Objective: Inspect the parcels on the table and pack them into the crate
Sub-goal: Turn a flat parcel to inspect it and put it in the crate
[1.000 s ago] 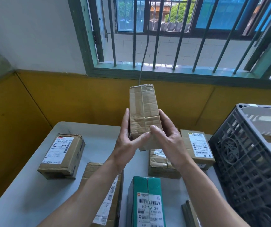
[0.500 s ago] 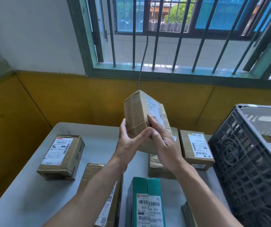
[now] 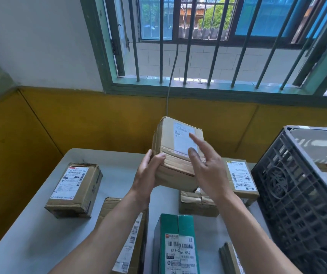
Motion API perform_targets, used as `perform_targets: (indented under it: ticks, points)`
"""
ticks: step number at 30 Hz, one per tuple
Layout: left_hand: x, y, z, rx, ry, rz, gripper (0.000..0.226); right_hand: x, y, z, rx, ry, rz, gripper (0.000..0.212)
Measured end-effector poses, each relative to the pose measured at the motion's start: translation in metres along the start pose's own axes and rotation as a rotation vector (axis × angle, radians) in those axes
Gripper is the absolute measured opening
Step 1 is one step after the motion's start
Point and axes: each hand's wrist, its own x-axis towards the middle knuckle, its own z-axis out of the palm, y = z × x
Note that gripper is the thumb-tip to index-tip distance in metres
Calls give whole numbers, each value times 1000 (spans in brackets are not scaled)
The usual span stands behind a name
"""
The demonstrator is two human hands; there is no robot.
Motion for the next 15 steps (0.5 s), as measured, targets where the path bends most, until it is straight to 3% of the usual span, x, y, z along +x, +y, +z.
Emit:
perform_targets:
  ticks: [3, 6, 15]
  points:
    - [0, 3, -8, 19, -1, 5, 94, 10, 5, -10, 16, 153, 28, 42]
    - [-1, 2, -15, 33, -48, 3, 69, 18, 13, -17, 62, 227, 150, 48]
    - [-8, 2, -20, 24, -208, -1, 58, 33, 24, -31, 321, 208, 466, 63]
